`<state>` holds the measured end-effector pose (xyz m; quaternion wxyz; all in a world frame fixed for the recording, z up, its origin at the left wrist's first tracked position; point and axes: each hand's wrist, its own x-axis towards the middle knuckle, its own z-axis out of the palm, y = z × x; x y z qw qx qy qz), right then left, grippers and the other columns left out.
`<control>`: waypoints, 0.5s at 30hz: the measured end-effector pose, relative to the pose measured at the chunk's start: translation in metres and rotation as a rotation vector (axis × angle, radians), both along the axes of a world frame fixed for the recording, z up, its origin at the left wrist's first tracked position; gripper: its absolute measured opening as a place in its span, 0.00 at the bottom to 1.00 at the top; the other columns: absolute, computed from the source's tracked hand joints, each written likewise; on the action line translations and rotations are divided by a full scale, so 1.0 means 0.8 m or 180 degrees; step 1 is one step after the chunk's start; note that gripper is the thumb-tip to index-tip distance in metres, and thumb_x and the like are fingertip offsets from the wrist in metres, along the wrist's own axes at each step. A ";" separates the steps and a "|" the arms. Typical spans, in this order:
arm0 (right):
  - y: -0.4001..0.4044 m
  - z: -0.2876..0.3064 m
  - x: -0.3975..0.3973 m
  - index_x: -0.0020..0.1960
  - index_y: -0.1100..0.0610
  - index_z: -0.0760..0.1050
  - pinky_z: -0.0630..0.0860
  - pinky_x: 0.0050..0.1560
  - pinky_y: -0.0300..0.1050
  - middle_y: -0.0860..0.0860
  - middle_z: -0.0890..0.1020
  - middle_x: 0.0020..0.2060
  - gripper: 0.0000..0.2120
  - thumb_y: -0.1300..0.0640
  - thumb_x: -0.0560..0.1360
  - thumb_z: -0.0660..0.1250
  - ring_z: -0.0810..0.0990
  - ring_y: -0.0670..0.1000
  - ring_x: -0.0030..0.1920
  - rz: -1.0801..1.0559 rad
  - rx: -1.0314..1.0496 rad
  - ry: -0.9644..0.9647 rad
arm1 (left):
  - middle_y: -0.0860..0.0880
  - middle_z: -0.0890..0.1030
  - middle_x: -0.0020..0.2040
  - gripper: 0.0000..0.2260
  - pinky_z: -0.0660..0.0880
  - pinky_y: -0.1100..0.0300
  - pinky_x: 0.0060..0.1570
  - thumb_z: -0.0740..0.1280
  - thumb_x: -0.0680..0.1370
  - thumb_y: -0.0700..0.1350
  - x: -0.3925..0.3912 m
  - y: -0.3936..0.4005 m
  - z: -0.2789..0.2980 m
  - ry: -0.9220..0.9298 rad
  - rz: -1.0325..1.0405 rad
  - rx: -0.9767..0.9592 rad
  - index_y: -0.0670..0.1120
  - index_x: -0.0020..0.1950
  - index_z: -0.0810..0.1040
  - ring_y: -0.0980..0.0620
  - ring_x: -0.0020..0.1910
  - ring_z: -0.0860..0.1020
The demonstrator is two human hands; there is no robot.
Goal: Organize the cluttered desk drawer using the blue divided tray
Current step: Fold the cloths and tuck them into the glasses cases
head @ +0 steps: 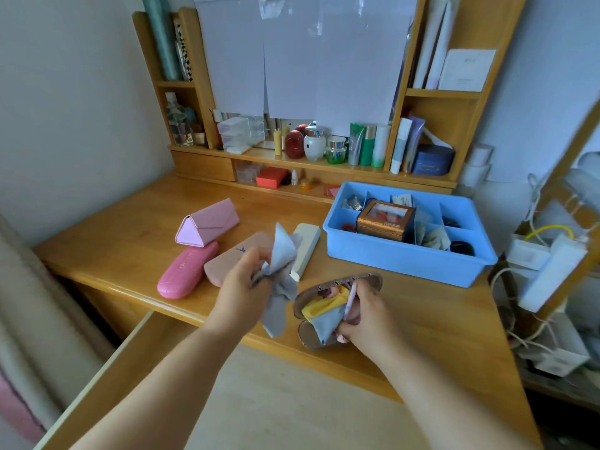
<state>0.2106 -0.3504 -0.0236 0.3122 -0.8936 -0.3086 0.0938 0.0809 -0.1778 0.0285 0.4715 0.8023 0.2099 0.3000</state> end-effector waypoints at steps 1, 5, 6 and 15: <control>0.005 -0.001 0.002 0.56 0.43 0.62 0.74 0.39 0.40 0.43 0.71 0.48 0.28 0.51 0.65 0.75 0.74 0.45 0.47 0.0021 -0.0016 -0.0006 | 0.51 0.82 0.37 0.18 0.73 0.70 0.33 0.58 0.72 0.28 0.000 -0.009 -0.004 0.0008 -0.0121 0.0065 0.52 0.45 0.74 0.59 0.36 0.78; 0.016 -0.011 0.007 0.55 0.39 0.65 0.80 0.45 0.49 0.43 0.77 0.46 0.22 0.56 0.68 0.71 0.78 0.47 0.47 0.0456 -0.0068 -0.0223 | 0.55 0.76 0.48 0.18 0.69 0.75 0.41 0.65 0.72 0.35 0.012 -0.013 -0.030 0.0607 -0.0124 0.0347 0.58 0.49 0.75 0.60 0.45 0.75; 0.015 -0.013 0.008 0.56 0.39 0.67 0.80 0.45 0.48 0.42 0.78 0.45 0.22 0.57 0.69 0.70 0.79 0.46 0.46 0.0520 -0.0045 -0.0157 | 0.54 0.75 0.50 0.15 0.69 0.74 0.41 0.68 0.72 0.39 0.016 -0.010 -0.037 0.0873 -0.0215 0.0506 0.58 0.53 0.76 0.60 0.47 0.74; -0.013 0.011 -0.004 0.49 0.38 0.78 0.79 0.42 0.39 0.44 0.82 0.43 0.10 0.54 0.77 0.65 0.81 0.45 0.47 0.0051 0.1556 0.1487 | 0.48 0.80 0.44 0.09 0.69 0.64 0.34 0.64 0.77 0.39 0.017 0.001 -0.039 0.1050 -0.0077 0.1014 0.50 0.49 0.82 0.52 0.42 0.77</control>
